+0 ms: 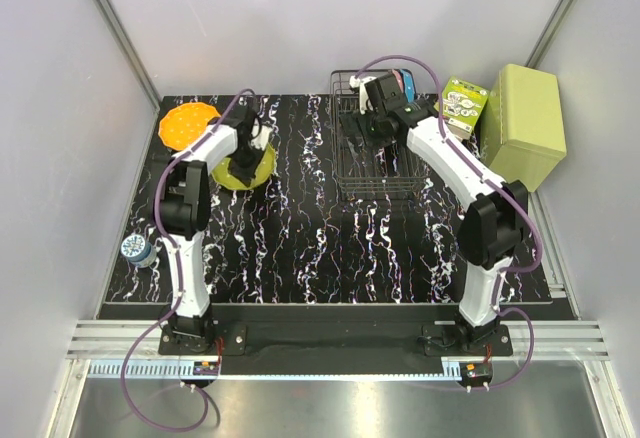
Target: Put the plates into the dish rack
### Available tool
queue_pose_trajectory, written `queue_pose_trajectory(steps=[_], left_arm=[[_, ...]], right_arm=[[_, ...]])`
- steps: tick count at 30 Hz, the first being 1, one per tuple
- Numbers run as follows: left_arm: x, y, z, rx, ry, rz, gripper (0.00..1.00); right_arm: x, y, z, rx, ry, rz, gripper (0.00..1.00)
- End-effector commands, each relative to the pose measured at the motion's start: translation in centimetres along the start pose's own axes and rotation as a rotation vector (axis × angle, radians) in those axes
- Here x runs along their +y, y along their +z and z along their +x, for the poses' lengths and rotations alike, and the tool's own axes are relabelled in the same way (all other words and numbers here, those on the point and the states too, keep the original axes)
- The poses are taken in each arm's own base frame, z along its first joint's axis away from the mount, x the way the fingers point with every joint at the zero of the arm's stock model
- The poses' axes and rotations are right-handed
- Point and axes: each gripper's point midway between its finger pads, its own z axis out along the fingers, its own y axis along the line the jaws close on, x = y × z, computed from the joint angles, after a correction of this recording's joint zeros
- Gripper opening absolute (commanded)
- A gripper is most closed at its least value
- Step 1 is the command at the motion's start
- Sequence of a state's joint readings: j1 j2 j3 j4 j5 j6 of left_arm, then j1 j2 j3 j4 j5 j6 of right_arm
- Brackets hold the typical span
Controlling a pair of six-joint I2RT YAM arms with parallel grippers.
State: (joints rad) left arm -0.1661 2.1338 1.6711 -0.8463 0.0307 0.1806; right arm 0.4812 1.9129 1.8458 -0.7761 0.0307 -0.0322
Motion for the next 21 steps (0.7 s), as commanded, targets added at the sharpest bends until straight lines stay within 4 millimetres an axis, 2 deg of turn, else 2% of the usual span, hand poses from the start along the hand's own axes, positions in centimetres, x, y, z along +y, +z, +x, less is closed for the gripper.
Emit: queue_pose_trajectory(steps=[1,2,4,7,8,10,11,13,14,15,16,17,18,19,20,21], left_arm=[[-5.4,-2.5,5.4,0.158,0.111,0.149,0.0],[-6.9,-3.2,7.0,0.203,0.105,0.202,0.0],[-8.3,-4.2,8.7,0.252,0.08,0.252,0.0],[-11.7,-5.6,12.6,0.376,0.024,0.381,0.0],[-12.6,-5.8,13.3,0.39,0.03,0.398,0.0],[-14.6,-6.1,14.9,0.403,0.067,0.455,0.0],[-16.3,-6.5,15.5,0.409,0.118,0.482,0.0],[-19.0,-7.3,16.4,0.389,0.16,0.563,0.0],[-21.0,-7.8,17.0,0.386,0.225,0.585,0.0],[-22.0,-8.3,17.0,0.37,0.265,0.593,0.0],[-23.9,-8.8,16.8,0.343,0.331,0.607,0.0],[-24.6,-9.2,16.3,0.315,0.351,0.603,0.0],[-25.0,-9.8,15.5,0.274,0.364,0.591,0.03],[-25.1,-10.5,13.6,0.211,0.362,0.552,0.06],[-24.6,-11.0,12.6,0.173,0.355,0.525,0.12],[-23.9,-12.1,11.4,0.107,0.343,0.495,0.32]], right_arm=[[0.5,-3.2,-0.8,-0.072,-0.005,-0.031,1.0],[1.0,-3.3,-0.4,-0.066,-0.003,-0.06,1.0],[1.5,-3.8,0.6,-0.054,0.008,-0.084,1.0],[2.6,-4.4,2.4,-0.021,0.045,-0.145,1.0],[2.8,-4.2,3.7,0.009,0.058,-0.153,1.0],[3.3,-4.9,4.4,0.017,0.089,-0.181,1.0],[3.6,-4.8,5.6,0.043,0.1,-0.192,1.0],[4.1,-5.5,6.4,0.051,0.123,-0.219,1.0],[4.2,-5.3,7.7,0.08,0.135,-0.222,1.0],[4.3,-5.8,7.8,0.074,0.139,-0.23,1.0],[4.5,-6.0,8.2,0.079,0.15,-0.239,1.0],[4.6,-6.0,9.3,0.101,0.158,-0.242,1.0],[4.7,-6.6,9.4,0.089,0.162,-0.251,1.0],[5.2,-7.1,9.6,0.094,0.176,-0.278,1.0],[5.6,-7.3,10.7,0.115,0.188,-0.298,1.0],[6.1,-8.4,10.7,0.099,0.198,-0.326,1.0]])
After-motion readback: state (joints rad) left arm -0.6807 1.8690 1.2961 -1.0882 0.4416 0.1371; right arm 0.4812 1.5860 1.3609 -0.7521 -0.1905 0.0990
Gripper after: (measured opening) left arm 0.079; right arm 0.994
